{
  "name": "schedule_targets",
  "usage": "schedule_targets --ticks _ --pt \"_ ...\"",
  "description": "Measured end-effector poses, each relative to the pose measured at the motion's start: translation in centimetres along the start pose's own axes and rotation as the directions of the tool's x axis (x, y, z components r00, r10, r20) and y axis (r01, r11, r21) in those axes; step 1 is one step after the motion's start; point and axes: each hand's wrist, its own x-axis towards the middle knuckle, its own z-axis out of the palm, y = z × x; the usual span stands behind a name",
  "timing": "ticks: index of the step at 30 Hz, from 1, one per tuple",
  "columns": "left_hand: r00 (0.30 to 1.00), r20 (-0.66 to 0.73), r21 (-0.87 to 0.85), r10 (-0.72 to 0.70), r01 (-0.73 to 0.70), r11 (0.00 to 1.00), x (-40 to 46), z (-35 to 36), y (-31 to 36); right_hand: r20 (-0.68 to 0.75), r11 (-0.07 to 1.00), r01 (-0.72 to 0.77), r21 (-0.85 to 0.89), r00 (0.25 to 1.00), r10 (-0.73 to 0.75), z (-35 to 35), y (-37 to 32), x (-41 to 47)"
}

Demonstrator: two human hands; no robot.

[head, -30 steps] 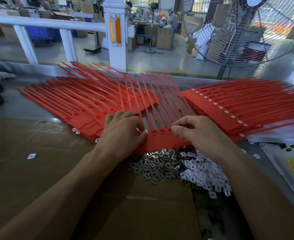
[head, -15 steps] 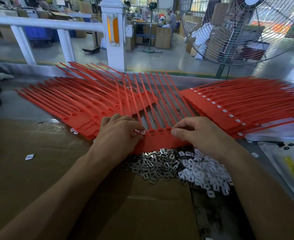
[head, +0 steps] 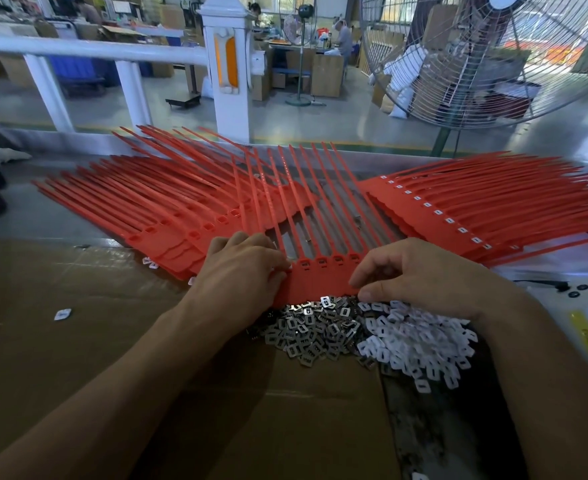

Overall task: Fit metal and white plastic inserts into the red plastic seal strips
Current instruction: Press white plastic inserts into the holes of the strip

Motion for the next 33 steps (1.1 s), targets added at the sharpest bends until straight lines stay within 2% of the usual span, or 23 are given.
schedule_targets --ticks 6,10,14,18,21,24,29,33 --pt "1.000 0.017 -0.001 -0.006 0.006 1.000 0.1 -0.1 0.3 0.071 1.000 -0.023 -0.016 0.997 0.024 0.1 0.0 0.0" --pt "1.000 0.006 0.026 0.003 -0.003 1.000 0.0 -0.1 0.5 0.046 0.993 -0.019 -0.112 0.999 0.024 0.4 0.0 0.3" --pt "1.000 -0.010 0.025 0.025 -0.024 0.999 -0.4 0.0 0.4 0.021 0.993 0.002 -0.121 1.000 0.001 0.2 0.0 0.0" --pt "0.999 -0.037 -0.031 0.030 -0.031 0.999 -0.5 0.1 -0.1 -0.146 0.997 0.053 -0.052 0.987 -0.060 0.5 -0.2 -0.1" --pt "0.999 -0.049 -0.057 0.005 -0.008 0.998 -0.2 0.1 -0.5 -0.267 0.997 0.052 0.060 0.963 -0.034 0.9 -0.4 0.2" --pt "0.998 -0.067 -0.083 -0.012 0.007 0.997 0.0 0.1 -0.7 -0.345 0.992 0.074 0.099 0.938 -0.036 1.6 -0.4 0.6" --pt "0.998 -0.069 -0.087 -0.006 0.000 0.996 0.1 0.3 -0.9 -0.413 0.978 0.073 0.193 0.911 0.014 2.8 -0.4 1.5" --pt "0.998 -0.058 -0.080 0.003 -0.008 0.997 0.2 0.3 -1.0 -0.402 0.970 0.060 0.234 0.915 0.040 3.4 -0.4 1.9"
